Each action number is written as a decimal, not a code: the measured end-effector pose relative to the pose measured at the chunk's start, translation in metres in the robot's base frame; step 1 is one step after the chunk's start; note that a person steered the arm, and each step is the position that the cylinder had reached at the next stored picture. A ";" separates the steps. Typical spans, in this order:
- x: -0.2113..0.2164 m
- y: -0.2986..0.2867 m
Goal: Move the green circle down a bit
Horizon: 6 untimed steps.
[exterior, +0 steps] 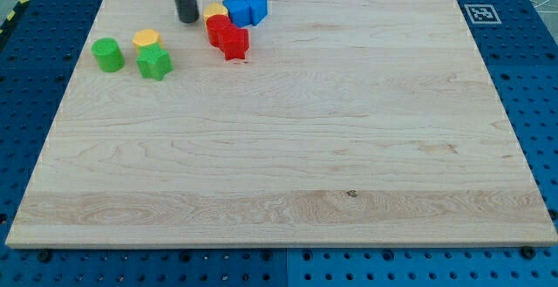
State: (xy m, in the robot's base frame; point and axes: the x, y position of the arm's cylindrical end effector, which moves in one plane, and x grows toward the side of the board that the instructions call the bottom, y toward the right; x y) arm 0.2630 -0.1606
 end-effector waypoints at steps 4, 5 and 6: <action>0.067 -0.100; 0.092 -0.087; 0.095 -0.054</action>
